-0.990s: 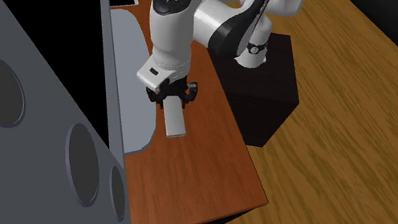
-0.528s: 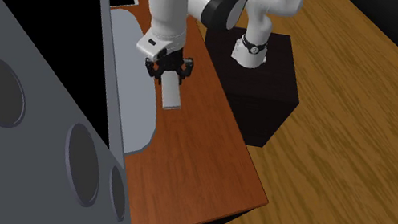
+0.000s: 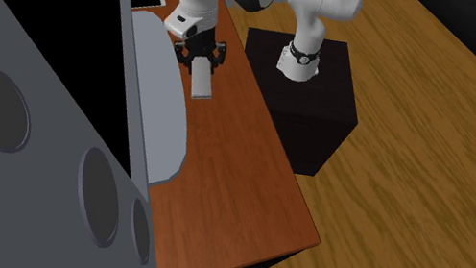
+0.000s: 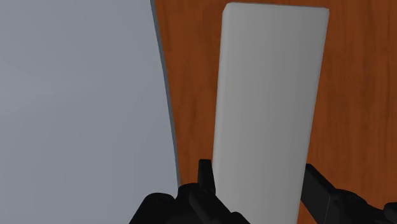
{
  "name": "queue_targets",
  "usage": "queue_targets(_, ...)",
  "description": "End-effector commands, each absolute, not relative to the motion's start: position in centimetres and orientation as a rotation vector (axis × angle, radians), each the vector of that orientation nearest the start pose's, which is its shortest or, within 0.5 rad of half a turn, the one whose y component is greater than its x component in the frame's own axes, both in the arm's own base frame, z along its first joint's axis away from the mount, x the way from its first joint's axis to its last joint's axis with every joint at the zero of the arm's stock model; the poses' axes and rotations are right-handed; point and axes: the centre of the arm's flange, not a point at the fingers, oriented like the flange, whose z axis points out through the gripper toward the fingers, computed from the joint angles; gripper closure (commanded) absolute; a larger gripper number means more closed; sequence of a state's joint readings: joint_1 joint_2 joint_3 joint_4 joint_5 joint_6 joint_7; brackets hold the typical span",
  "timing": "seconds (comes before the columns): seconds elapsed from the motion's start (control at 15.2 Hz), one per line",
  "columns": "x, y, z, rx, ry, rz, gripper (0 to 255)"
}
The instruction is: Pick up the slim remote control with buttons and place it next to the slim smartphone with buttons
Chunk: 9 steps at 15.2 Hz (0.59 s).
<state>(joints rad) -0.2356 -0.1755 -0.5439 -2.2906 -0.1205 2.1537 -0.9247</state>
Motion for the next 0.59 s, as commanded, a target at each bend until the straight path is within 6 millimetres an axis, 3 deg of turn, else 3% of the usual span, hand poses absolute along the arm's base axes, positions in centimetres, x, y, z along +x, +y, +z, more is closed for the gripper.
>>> queue_targets(0.0,31.7,-35.9,41.6,-3.143,-0.345,-0.005,255)
queue_targets(0.53,21.6,-38.7,41.6,-3.143,-0.345,-0.005,255)
